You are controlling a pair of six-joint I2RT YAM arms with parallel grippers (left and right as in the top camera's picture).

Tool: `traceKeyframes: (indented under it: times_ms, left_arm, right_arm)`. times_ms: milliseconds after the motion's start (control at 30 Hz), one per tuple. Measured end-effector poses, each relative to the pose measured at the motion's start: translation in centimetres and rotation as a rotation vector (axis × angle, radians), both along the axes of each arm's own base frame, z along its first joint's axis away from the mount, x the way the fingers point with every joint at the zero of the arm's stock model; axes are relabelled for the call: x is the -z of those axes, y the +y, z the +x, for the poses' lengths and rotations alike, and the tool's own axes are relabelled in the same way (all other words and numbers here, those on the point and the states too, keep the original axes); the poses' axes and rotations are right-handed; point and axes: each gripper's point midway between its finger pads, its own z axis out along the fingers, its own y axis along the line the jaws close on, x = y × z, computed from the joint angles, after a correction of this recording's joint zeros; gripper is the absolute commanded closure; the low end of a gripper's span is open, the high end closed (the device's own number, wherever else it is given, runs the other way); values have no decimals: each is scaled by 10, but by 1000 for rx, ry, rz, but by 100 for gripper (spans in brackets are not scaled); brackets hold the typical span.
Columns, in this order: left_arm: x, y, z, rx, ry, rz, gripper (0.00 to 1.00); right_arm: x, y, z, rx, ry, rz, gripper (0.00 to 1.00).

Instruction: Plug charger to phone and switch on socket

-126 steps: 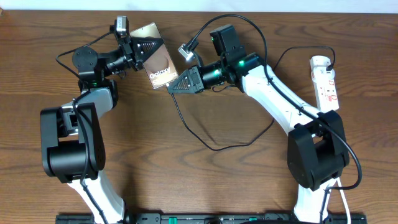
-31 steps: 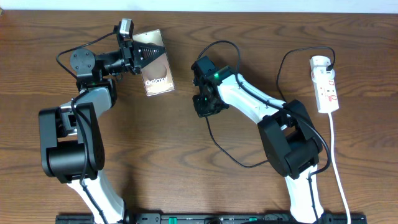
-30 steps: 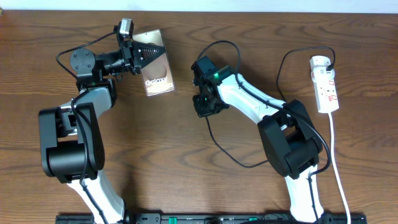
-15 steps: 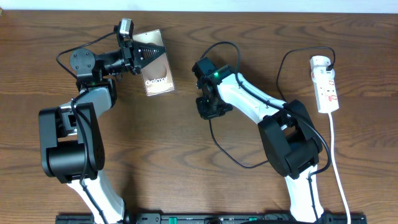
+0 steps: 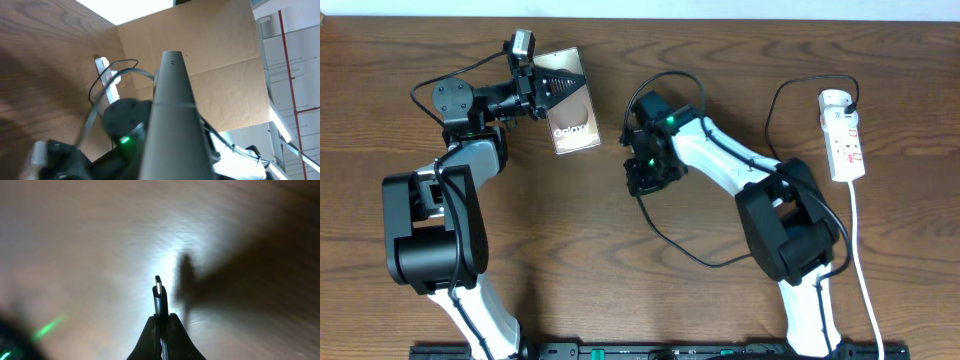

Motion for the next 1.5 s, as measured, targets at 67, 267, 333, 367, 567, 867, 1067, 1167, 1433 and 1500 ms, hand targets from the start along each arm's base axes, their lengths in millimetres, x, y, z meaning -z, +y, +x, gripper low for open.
traceKeyframes:
  times_ms: [67, 267, 333, 367, 567, 867, 1067, 1167, 1433, 1500]
  left_arm:
    - [0, 0, 0, 0, 0, 0, 93]
    - [0, 0, 0, -2, -2, 0, 93]
    - [-1, 0, 2, -10, -5, -3, 93]
    - [-1, 1, 2, -14, -6, -5, 93]
    - [-4, 2, 8, -46, -7, -19, 93]
    - [-7, 5, 14, -88, -14, -36, 93]
    - [-8, 6, 17, -107, -25, -40, 92]
    - [-8, 6, 17, -107, -25, -40, 93]
    - [-8, 6, 17, -107, -26, -40, 93]
    - [-8, 6, 17, -107, -26, -40, 93]
  right_arm:
    - [-26, 5, 0, -31, -18, 98, 99]
    - [-141, 19, -4, -119, -148, 428, 99]
    - [-169, 22, -11, -150, -157, 526, 99]
    - [-176, 24, -14, -162, -150, 559, 99]
    - [-177, 31, -21, -186, -83, 634, 99]
    - [-186, 46, -20, -148, -54, 659, 99]
    - [-185, 47, -13, -64, -12, 629, 99]
    - [-181, 47, -8, -19, 3, 602, 99]
    - [-158, 53, 2, 19, 56, 590, 99]
    - [-154, 55, 3, 17, 66, 596, 99]
